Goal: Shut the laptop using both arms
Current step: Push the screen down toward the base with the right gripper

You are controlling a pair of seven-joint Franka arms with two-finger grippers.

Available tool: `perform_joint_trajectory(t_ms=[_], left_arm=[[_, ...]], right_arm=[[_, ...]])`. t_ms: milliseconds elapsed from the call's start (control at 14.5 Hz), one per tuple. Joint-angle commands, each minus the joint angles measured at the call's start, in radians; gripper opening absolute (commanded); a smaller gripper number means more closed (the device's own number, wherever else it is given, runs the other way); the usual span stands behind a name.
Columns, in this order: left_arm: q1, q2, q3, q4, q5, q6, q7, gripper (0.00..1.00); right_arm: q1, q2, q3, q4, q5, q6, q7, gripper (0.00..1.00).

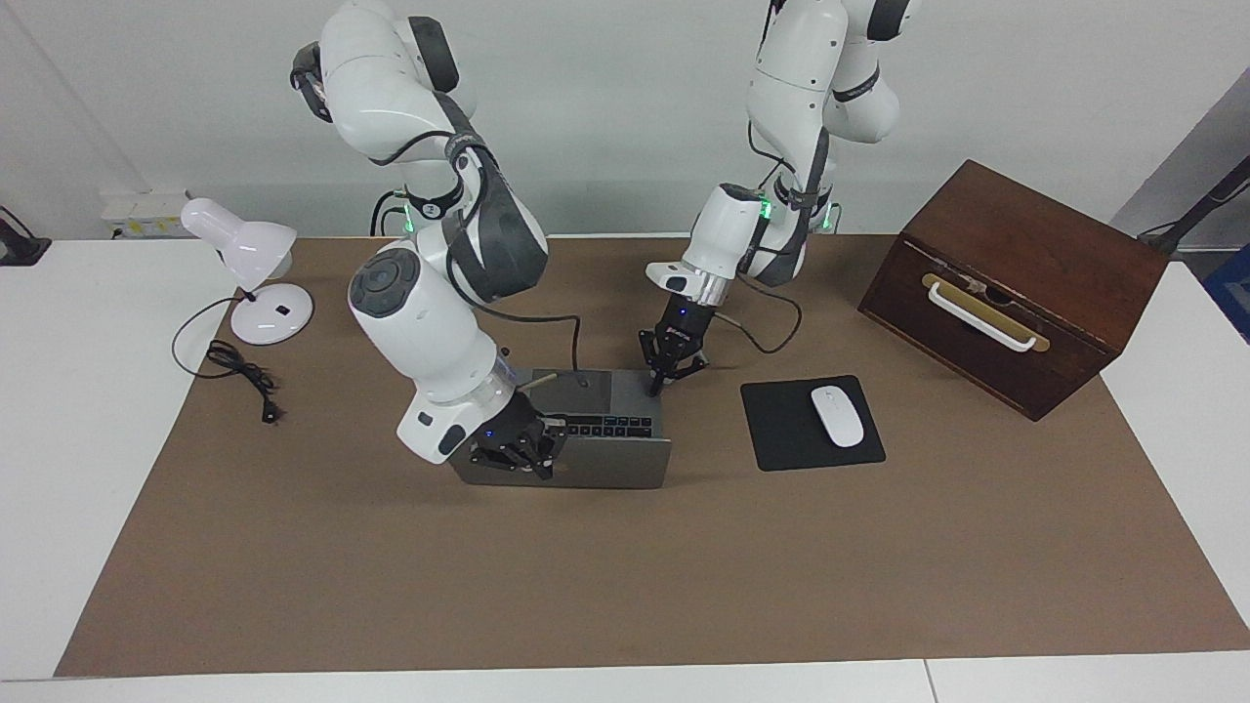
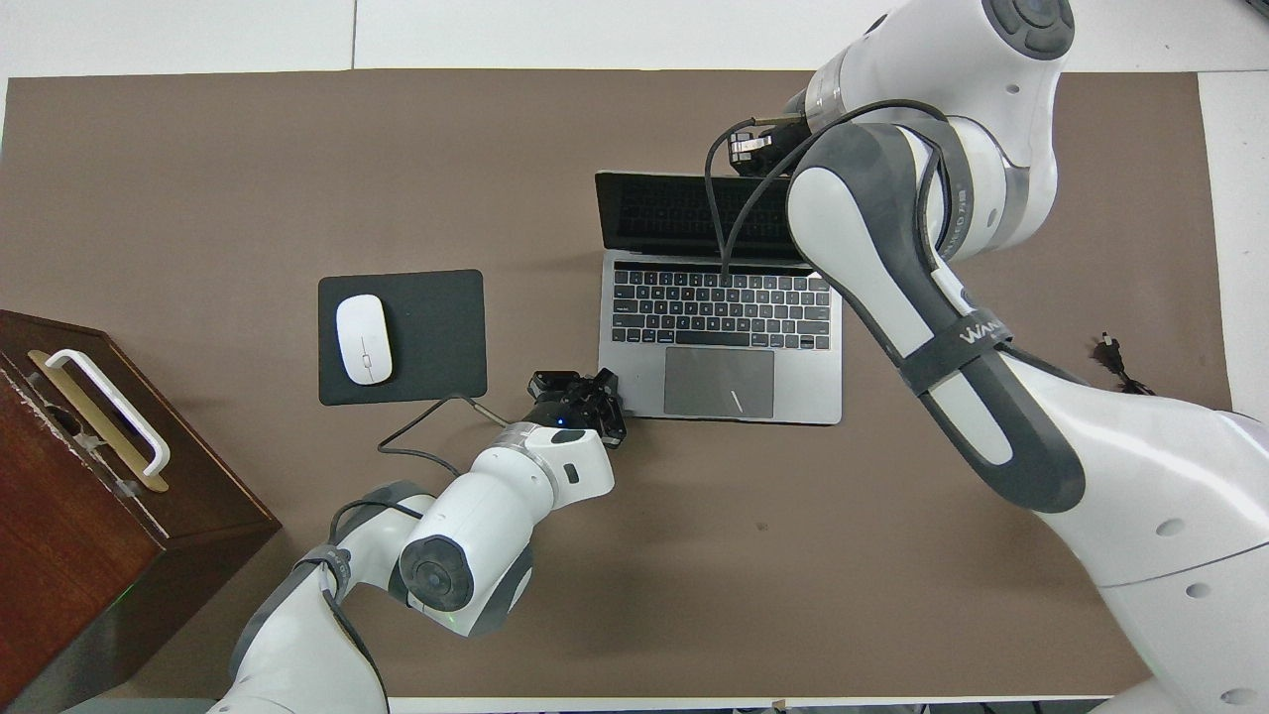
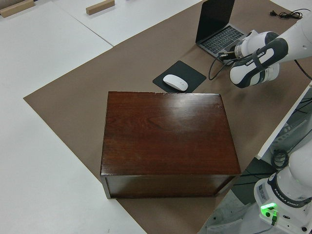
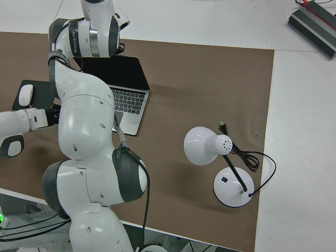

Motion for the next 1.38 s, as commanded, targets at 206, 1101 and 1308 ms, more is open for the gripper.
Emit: perform_joint_trajectory(t_ms=[206,1101,1308], left_arm=[[0.0,0.067,0.0,-0.008,-0.012,0.038,0.027,0.0],[-0.003,0.07,0.0,-0.006,-0.012,0.038,0.026,0.0],[-0.003,0.07,0.0,-0.008,-0.012,0.038,0.026,0.0]], right_arm=[[-0.002,-0.046,0.007,-0.059,0.031,-0.075,0.119,0.0],[-0.013,-0.148,0.005,-0.258,0.023,-0.135,0.12,0.0],[-0.01,-0.184,0.007,-0.352,0.022,-0.068,0.119,0.0]])
